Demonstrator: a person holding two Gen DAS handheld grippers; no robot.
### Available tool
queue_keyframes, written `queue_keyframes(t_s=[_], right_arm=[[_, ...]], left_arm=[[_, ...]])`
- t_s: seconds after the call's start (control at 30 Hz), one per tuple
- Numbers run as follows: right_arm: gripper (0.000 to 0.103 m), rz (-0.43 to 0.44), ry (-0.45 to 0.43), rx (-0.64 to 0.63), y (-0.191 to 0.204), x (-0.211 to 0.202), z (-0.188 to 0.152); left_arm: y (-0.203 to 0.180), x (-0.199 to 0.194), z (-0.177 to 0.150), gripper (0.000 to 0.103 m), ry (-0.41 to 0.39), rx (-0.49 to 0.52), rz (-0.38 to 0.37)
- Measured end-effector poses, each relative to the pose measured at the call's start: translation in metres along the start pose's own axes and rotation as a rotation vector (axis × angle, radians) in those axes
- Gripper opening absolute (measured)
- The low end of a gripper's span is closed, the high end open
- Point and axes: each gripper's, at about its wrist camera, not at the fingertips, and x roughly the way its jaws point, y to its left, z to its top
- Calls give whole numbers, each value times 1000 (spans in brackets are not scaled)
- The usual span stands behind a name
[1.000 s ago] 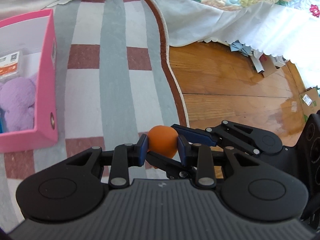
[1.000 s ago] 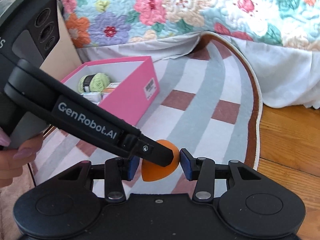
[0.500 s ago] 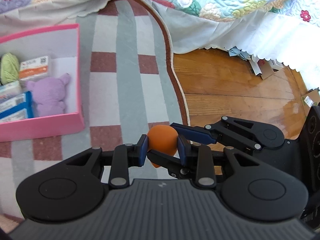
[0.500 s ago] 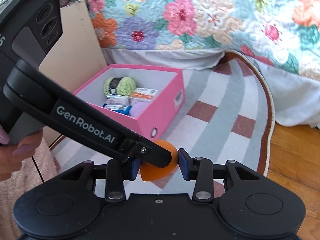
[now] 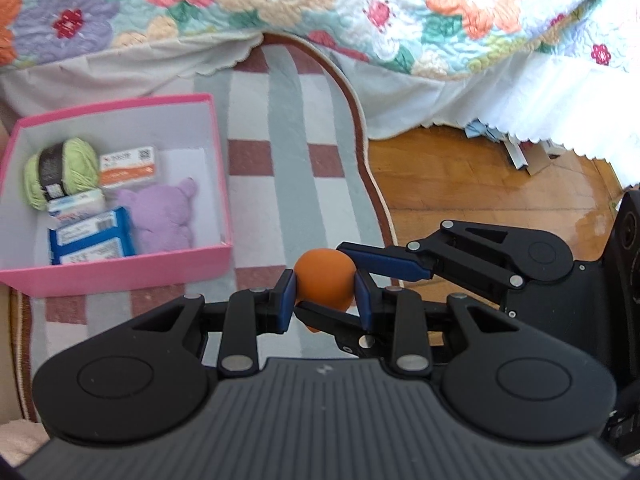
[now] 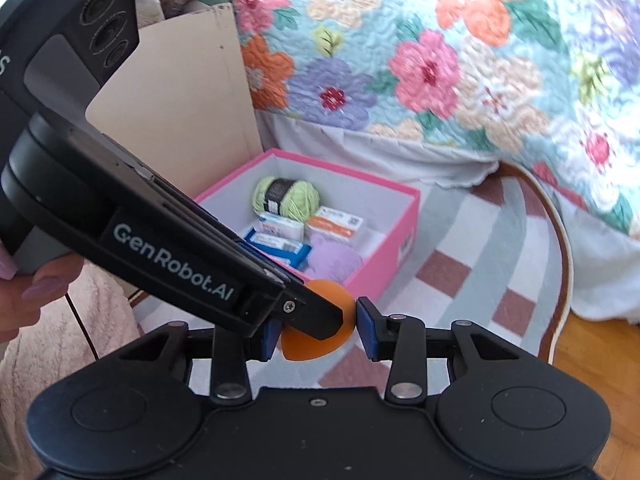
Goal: Organize objects
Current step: 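Lift and carry the orange sponge with the right tool into the pink box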
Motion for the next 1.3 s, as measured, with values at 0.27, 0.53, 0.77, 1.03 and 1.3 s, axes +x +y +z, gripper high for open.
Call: queue_keyframes(t_s=[0.27,0.53,0.77,1.03,1.3], right_arm=[[45,27,-18,-50,25,12,30],[44,46,-58,-77,35,34,61],[44,42,-86,-126,42,68,90],[44,107,-82,-123,31,136,88],[44,161,6,-13,9,190,74]], left_arm=[[27,-25,5,30,-42,-9,28],[59,-45,20,30,-94,-32,61],[93,-48,38,30,-127,-43,106],[148,-8,45,30,-125,-114,145],[180,39,42,30,-93,-188,172]])
